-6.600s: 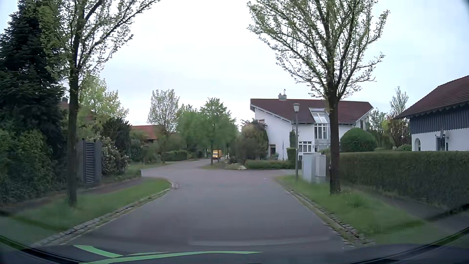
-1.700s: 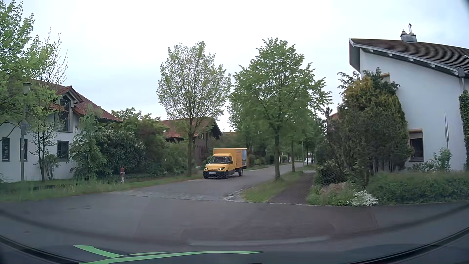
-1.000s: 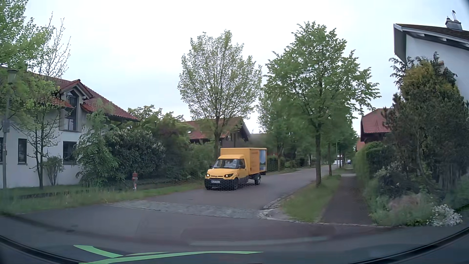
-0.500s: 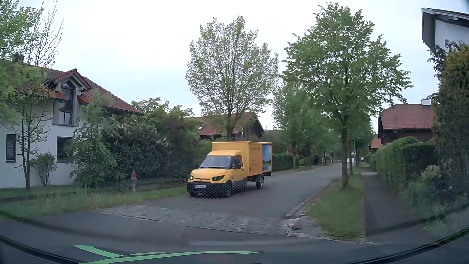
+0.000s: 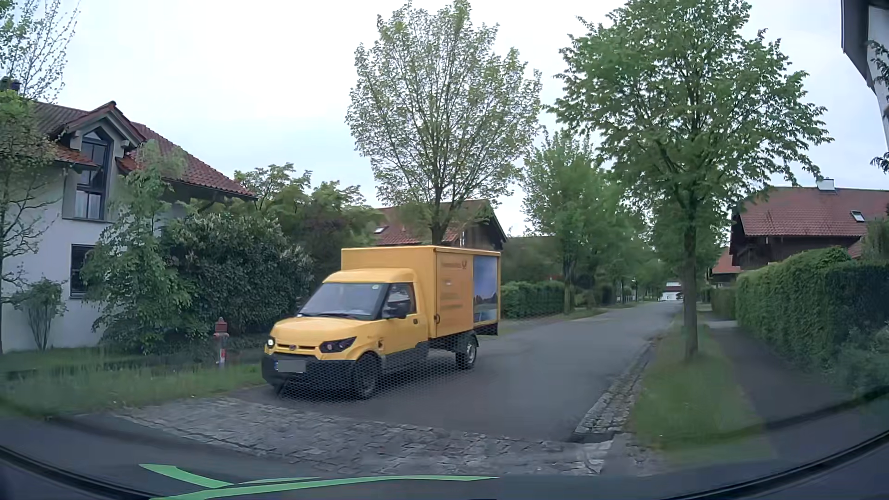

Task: Follow the waypoints while adhering to traffic rules and regulations

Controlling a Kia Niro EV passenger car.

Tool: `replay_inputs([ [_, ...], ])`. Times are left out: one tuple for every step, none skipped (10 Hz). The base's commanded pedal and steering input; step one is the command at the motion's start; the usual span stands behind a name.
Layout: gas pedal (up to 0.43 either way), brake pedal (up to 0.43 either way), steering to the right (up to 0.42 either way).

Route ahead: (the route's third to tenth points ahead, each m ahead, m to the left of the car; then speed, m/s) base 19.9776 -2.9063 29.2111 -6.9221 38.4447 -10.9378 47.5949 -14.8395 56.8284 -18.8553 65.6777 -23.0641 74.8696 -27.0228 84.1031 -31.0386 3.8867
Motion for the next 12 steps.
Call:
replay_inputs([
  [0.039,0.000,0.050],
  [0.039,0.000,0.061],
  [0.039,0.000,0.078],
  [0.039,0.000,0.093],
  [0.039,0.000,0.103],
  [0.039,0.000,0.104],
  [0.047,0.000,0.105],
  [0.047,0.000,0.108],
  [0.047,0.000,0.112],
  [0.047,0.000,0.122],
  [0.047,0.000,0.134],
  [0.047,0.000,0.144],
])
